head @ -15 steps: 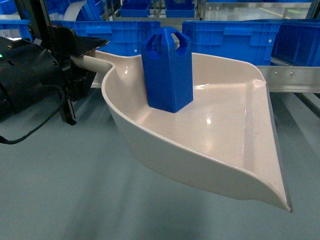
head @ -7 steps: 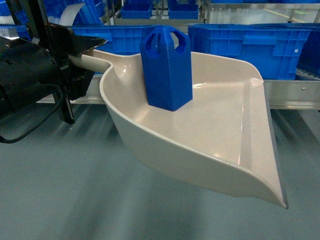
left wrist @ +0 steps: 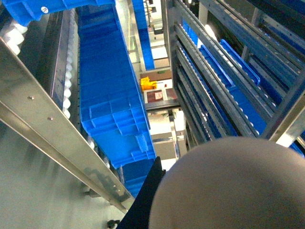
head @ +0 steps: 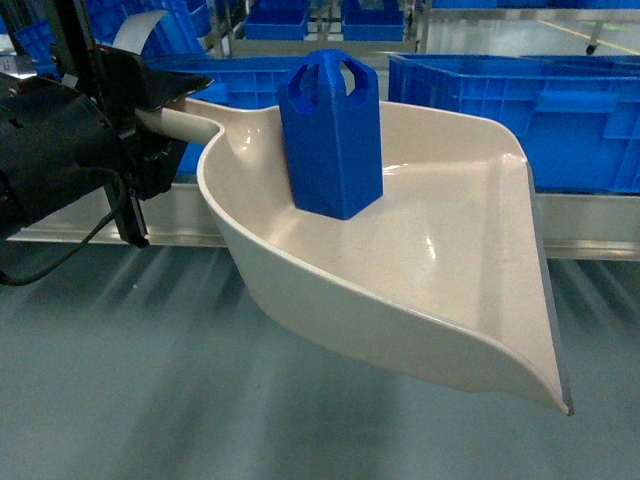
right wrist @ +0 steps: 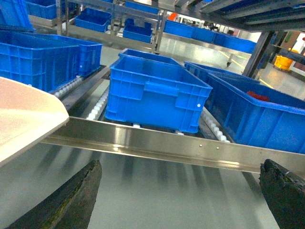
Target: Place part in tray to right shelf
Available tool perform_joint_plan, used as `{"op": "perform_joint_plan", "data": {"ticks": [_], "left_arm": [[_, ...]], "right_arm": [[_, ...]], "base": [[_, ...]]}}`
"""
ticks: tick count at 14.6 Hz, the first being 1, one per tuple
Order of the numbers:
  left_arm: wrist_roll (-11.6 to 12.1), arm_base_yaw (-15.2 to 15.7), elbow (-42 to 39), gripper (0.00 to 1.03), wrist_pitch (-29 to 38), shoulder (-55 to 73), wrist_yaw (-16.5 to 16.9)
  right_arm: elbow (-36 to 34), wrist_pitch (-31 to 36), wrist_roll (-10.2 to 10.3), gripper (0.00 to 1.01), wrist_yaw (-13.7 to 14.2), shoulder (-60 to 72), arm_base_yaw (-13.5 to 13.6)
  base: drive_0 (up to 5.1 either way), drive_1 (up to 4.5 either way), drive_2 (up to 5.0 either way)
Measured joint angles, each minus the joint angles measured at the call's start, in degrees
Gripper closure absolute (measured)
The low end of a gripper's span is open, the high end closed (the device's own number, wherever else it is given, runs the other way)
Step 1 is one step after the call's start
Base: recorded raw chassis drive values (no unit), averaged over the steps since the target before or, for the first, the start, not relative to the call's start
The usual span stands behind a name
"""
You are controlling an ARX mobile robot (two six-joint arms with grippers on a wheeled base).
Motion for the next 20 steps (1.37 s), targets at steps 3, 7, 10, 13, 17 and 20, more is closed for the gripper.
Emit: {"op": "perform_joint_plan", "data": {"ticks": [3,7,10,13,17,20], "left_arm": [[-0.02,0.13,0.00,0.91,0.13,0.00,-0.22],[0.04,-0.24,0.00,0.91,-0.20,0.00,0.00],[0.04,-0.15,0.00,0.91,-0.20,0.00,0.00],[0.02,-0.15,0.00,0.91,-0.02,0.00,-0.13],[0.02,-0.15,0.00,0.91,-0.11,0.02,0.02],[0.02,-0.15,0.00,0.91,-0.09,0.02,0.00]], "right_arm": [[0.00,0.04,0.00,0.03,0.00,-0.07,0.00],[0.00,0.07,0.00,0.03,0.02,-0.09,0.00],[0.00,0.02,0.00,0.03,0.02,-0.09,0.00],[0.00,0.11,0.00,0.03,0.04,-0.09,0.00],[0.00,0.04,0.00,0.03,0.00,0.02,0.00],[0.00,0.04,0.00,0.03,0.00,-0.07,0.00]], "base": [[-0.8,3.19,-4.8],[0.1,4.13,-3.9],[0.1,4.07,-3.9],[-0.1,3.11,-3.2],[0.0,0.00,0.0],[0.0,0.00,0.0]]}}
